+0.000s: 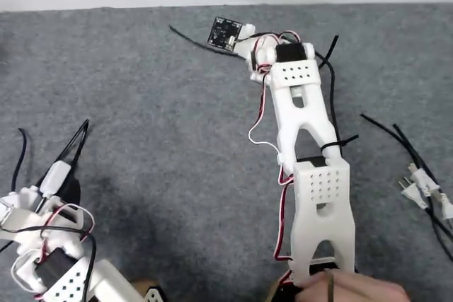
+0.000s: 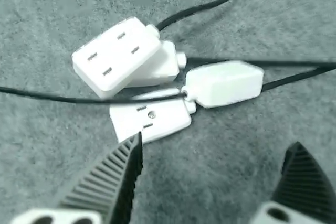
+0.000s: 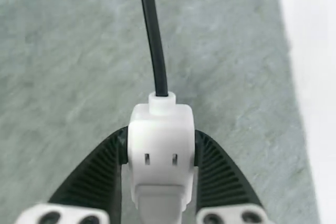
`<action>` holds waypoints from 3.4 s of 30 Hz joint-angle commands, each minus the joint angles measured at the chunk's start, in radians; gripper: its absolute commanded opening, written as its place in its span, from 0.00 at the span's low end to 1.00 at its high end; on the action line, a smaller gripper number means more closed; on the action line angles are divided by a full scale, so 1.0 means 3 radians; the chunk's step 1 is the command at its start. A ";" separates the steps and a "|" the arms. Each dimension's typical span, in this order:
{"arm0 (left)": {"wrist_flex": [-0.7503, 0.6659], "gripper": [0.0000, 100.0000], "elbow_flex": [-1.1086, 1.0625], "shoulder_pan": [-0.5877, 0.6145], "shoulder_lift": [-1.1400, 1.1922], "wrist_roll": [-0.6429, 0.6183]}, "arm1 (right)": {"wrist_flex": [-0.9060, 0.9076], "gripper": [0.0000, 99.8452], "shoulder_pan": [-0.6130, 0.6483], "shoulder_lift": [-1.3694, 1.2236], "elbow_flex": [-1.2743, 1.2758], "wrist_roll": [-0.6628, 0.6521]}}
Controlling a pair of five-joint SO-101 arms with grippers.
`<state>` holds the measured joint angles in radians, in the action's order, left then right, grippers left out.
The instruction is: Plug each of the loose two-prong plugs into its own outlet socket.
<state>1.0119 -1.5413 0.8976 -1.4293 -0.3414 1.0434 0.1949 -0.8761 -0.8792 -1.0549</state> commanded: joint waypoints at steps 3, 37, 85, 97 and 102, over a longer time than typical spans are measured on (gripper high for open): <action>-0.0015 0.39 0.0013 -0.0005 -0.0026 0.0015 | -0.0396 0.05 -0.0028 -0.0100 -0.0194 0.0061; -0.0123 0.39 0.0084 0.0015 -0.0026 0.0015 | 0.2488 0.11 0.0294 0.0816 -0.0199 0.0066; 0.1913 0.39 0.4145 -0.1008 0.3539 0.4624 | -0.0933 0.23 -0.0049 0.5961 0.7314 0.1698; 0.0736 0.39 0.4115 -0.0542 0.4818 0.4966 | -0.1174 0.23 -0.0003 0.6063 0.7477 0.1703; 0.0113 0.39 0.3915 -0.0455 0.5028 0.5155 | -0.1174 0.23 -0.0003 0.6063 0.7477 0.1708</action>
<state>1.1930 -0.3475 0.7396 0.0575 1.1638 0.7089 0.1872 0.9221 1.3717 -0.5516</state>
